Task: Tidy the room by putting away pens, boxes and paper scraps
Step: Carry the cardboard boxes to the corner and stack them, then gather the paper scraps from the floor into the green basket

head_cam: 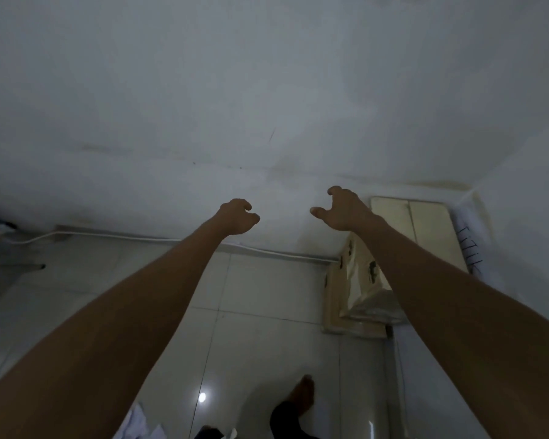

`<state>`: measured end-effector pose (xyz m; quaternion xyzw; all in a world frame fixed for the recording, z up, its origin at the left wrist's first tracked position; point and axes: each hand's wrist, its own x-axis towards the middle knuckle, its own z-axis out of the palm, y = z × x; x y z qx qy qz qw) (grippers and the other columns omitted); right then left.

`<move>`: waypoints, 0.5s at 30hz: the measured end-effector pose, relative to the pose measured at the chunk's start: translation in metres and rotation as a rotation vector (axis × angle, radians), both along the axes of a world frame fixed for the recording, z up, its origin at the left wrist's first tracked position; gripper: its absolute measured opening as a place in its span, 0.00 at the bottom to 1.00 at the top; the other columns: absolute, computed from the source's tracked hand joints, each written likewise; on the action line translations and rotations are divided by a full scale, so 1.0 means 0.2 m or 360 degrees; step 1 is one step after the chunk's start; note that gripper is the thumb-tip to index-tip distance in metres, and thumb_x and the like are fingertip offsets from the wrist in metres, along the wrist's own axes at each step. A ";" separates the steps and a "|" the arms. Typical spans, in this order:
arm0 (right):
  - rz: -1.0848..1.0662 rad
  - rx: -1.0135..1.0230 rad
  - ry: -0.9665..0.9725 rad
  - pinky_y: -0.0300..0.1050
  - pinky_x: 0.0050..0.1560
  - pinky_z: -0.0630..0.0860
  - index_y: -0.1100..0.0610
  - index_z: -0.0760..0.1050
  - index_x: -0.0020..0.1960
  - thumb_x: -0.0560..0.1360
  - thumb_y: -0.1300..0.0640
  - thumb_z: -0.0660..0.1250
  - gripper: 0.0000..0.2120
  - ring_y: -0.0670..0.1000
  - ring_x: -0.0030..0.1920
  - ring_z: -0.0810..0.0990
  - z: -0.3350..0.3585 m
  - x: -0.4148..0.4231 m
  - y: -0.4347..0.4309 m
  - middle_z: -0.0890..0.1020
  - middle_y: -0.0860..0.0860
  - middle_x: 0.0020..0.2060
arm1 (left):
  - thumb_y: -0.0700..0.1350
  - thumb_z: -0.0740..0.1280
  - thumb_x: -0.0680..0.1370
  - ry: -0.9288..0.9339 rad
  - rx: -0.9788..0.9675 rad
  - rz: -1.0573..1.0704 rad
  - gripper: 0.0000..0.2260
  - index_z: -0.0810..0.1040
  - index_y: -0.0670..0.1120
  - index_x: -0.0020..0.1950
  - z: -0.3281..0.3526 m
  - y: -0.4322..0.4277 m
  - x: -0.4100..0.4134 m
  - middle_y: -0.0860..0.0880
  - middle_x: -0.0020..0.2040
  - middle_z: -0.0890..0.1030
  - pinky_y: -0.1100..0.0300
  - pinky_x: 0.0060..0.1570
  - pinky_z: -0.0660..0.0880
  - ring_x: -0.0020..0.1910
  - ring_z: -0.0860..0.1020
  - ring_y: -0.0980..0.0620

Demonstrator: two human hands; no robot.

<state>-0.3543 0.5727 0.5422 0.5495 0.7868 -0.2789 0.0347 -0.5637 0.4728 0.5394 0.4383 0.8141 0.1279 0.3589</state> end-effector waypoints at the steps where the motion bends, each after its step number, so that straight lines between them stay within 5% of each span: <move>1: 0.0024 -0.0007 -0.0005 0.53 0.68 0.66 0.62 0.57 0.74 0.76 0.41 0.64 0.37 0.60 0.71 0.65 -0.01 -0.05 -0.04 0.65 0.61 0.71 | 0.49 0.65 0.79 0.0006 -0.0003 0.0017 0.22 0.69 0.42 0.71 -0.01 -0.06 -0.05 0.43 0.72 0.69 0.56 0.69 0.63 0.71 0.67 0.44; 15: 0.0474 -0.0097 -0.0114 0.52 0.67 0.65 0.62 0.58 0.74 0.76 0.42 0.65 0.37 0.60 0.70 0.65 -0.23 -0.79 -0.84 0.65 0.61 0.71 | 0.48 0.64 0.79 0.0009 -0.0053 0.0362 0.23 0.69 0.41 0.71 -0.21 -1.09 -0.64 0.42 0.73 0.66 0.55 0.69 0.63 0.72 0.65 0.44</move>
